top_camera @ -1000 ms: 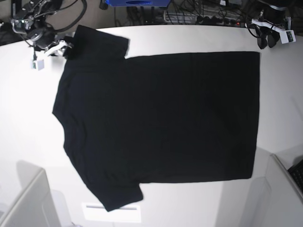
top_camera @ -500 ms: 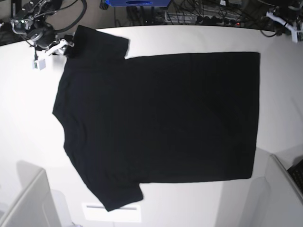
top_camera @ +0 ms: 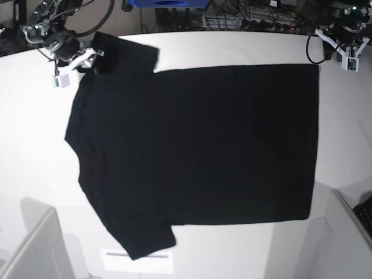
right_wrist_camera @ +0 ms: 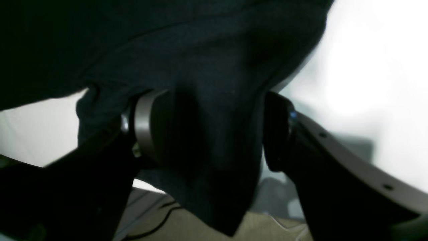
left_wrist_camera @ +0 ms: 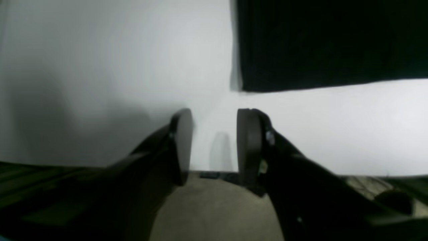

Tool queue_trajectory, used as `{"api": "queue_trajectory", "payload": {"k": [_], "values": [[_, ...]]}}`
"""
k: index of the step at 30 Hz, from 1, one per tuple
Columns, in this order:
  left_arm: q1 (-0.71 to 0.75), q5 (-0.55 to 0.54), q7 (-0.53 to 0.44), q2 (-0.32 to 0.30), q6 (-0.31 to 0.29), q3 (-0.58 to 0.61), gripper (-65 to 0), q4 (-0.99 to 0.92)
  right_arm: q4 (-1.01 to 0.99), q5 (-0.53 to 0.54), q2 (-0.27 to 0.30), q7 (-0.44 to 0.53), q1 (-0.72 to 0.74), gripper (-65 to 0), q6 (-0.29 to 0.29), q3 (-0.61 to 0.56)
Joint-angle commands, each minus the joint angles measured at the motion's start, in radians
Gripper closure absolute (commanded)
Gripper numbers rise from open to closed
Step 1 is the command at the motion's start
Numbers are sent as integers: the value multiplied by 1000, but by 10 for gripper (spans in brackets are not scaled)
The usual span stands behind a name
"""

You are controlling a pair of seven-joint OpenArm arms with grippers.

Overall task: Fold the T-shirt properly
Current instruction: 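Close both grippers on the shirt's shoulder corners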

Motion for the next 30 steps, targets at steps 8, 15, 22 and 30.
{"api": "queue_trajectory", "payload": {"k": [8,15,22,30], "values": [[-9,-64,-15,-6,-6,-12,-232,-69,-68,-92,8,-96,-5,0,-12,-9],[-43,-198,-11,-6,-6,-12,-387,-138,-68,-92,10,-98,1,0,-12,-3],[-119,-196,-8,-3,-3,-12,-387,-208,-68,-92,10,-98,1,0,-12,-9],[-141,-201,-8,20,-2,-3,-387,-213,-68,-92,11,-96,1,0,-12,-9]]}}
